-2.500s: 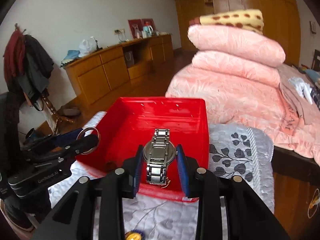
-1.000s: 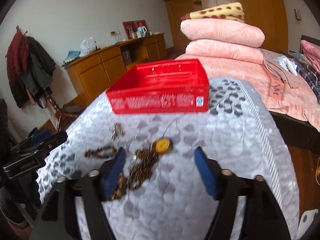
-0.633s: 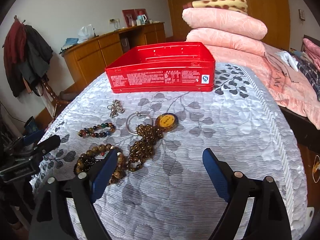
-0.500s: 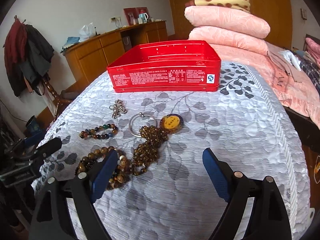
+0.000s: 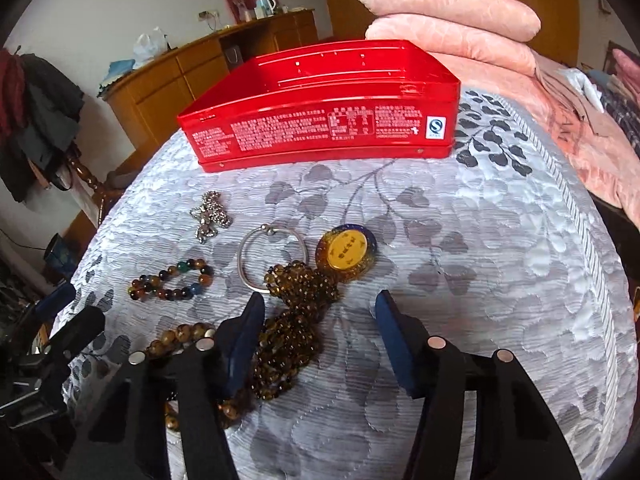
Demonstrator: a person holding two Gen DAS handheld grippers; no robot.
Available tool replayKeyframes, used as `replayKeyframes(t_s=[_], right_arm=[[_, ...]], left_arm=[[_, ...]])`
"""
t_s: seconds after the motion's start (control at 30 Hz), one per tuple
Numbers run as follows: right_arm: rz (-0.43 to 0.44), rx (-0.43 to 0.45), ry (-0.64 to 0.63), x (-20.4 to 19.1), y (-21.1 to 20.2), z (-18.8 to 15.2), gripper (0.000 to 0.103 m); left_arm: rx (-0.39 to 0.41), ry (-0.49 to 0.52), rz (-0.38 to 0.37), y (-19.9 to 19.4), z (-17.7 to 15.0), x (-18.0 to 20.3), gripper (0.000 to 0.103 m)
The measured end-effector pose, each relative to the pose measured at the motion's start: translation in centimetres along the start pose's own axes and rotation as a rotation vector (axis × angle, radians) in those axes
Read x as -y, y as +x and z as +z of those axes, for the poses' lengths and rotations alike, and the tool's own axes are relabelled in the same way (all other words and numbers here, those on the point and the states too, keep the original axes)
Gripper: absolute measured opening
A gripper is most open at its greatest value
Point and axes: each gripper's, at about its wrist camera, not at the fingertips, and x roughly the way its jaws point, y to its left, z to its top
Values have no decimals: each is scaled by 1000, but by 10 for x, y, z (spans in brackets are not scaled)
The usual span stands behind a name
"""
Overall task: Organize jewelry
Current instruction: 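Grasp the amber bead strand with the right tool while the left tool moves to the multicolour bracelet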
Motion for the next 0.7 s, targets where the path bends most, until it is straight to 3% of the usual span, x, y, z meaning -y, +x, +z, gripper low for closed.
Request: replayKeyframes(t_s=[0.13, 0.2, 0.53, 0.7], right_arm=[[-11, 1, -24, -4, 2, -1, 28], [-3, -4, -19, 1, 1, -1, 25], [-38, 20, 49, 44, -19, -8, 24], [-25, 21, 49, 47, -18, -8, 24]], left_arm=[[-19, 0, -9, 4, 2, 1, 97], [-24, 1, -15, 5, 3, 3, 97], [-57, 61, -53, 24, 21, 23, 97], [-87, 76, -71, 39, 29, 34, 97]])
